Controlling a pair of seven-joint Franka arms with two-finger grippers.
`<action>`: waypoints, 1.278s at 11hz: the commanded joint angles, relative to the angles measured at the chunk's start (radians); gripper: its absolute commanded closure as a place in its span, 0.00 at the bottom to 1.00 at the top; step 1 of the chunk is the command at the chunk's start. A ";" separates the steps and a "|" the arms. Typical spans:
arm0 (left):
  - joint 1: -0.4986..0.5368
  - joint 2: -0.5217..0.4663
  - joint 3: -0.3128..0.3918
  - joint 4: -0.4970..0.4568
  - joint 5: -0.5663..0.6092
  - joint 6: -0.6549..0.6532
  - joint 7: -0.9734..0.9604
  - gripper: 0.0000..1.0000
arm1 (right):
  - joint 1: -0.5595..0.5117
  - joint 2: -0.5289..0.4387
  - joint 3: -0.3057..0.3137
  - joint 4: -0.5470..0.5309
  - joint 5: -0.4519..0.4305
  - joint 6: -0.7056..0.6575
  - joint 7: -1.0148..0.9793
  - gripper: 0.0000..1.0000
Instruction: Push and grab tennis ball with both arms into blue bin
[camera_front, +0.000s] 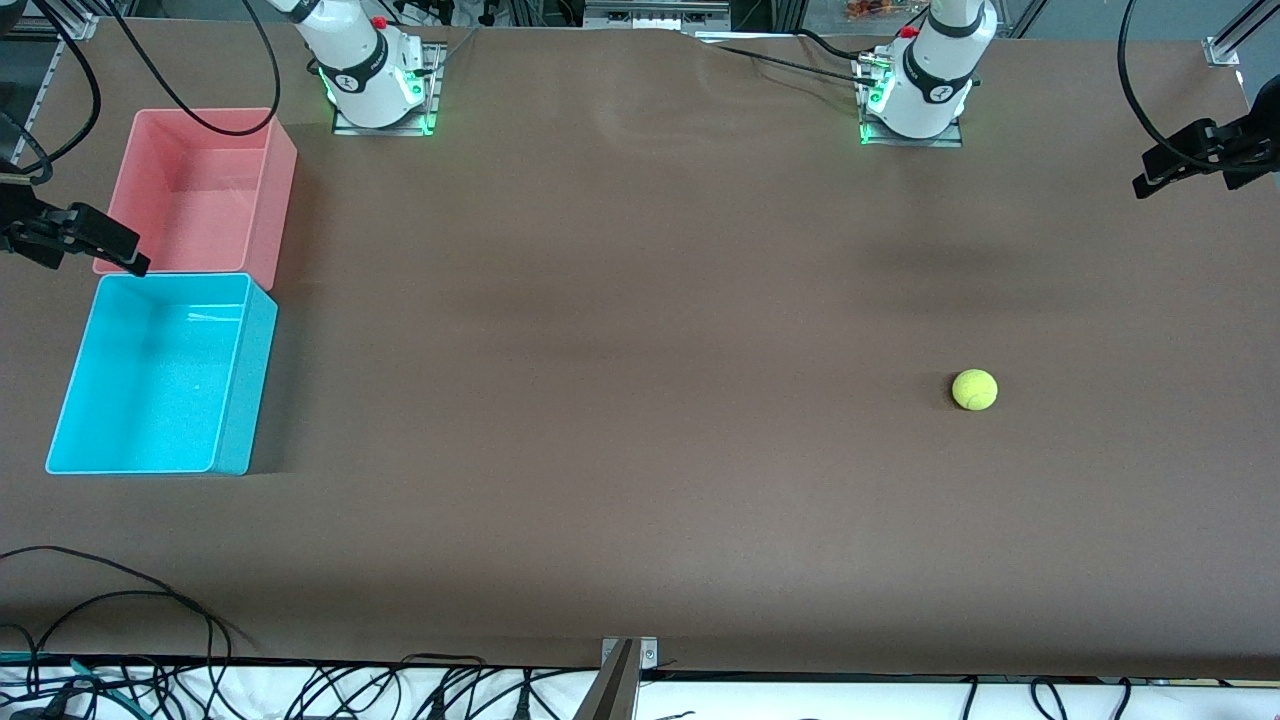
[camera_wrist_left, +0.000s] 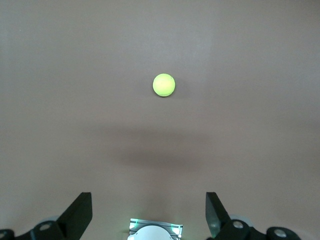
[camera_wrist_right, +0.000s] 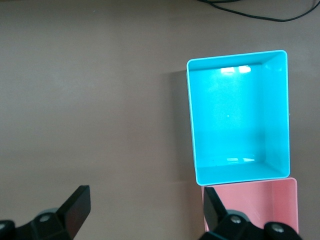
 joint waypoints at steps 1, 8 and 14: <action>0.001 0.011 -0.005 0.029 0.024 -0.014 -0.002 0.00 | 0.000 -0.001 0.006 0.019 -0.012 -0.020 0.011 0.00; 0.002 0.011 -0.007 0.029 0.024 -0.014 -0.001 0.00 | 0.002 -0.001 0.006 0.019 -0.012 -0.028 0.011 0.00; -0.001 0.012 -0.008 0.029 0.024 -0.014 -0.002 0.00 | 0.002 -0.001 0.006 0.018 -0.014 -0.043 0.011 0.00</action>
